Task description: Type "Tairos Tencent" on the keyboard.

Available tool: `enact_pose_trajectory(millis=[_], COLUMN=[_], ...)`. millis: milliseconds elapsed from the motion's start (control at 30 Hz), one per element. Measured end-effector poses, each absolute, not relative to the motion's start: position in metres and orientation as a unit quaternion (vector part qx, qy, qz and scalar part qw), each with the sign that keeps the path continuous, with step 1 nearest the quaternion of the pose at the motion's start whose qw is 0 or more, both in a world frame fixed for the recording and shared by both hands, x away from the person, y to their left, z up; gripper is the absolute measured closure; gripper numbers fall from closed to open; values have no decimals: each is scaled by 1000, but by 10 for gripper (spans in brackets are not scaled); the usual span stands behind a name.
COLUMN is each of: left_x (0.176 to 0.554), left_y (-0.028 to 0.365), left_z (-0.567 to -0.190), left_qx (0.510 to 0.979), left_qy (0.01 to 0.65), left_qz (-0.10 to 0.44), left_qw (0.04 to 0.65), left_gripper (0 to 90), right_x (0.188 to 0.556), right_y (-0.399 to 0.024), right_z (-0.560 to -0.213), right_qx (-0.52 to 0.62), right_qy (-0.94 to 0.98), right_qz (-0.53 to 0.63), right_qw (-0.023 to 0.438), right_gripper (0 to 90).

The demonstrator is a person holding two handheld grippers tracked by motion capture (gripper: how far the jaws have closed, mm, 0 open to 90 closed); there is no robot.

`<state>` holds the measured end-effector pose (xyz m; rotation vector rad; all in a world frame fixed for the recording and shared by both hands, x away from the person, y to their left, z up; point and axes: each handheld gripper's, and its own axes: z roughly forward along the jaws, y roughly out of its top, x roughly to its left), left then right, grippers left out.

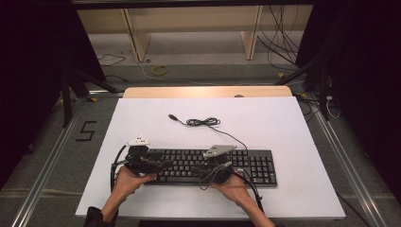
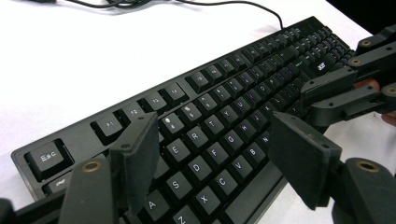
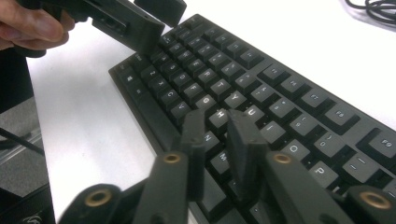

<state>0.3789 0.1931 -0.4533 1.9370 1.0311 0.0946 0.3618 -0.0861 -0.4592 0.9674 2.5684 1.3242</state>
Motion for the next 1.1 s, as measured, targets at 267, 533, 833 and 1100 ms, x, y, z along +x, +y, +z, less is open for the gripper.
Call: enact_pose_trajectory(millis=[267,533,833,1100], left_x=[373,368,362,360], left_y=[194,196,196,197], left_z=[-452,-452,-453,-455], left_qx=[780,773,771,768], left_qy=[414,413,409,409], left_qz=[41,40,42,41], left_qw=[467,480,487,490], left_gripper=[327,327,327,328], right_x=[364,366,368,370], right_y=[-79,-69,-63,-61], right_z=[-464,-471,-476,-479], right_qx=[312,310,309,309], right_qy=[850,857,861,863], right_qz=[422,410,402,398], right_qw=[45,42,41,40], right_gripper=[855,894,900,900])
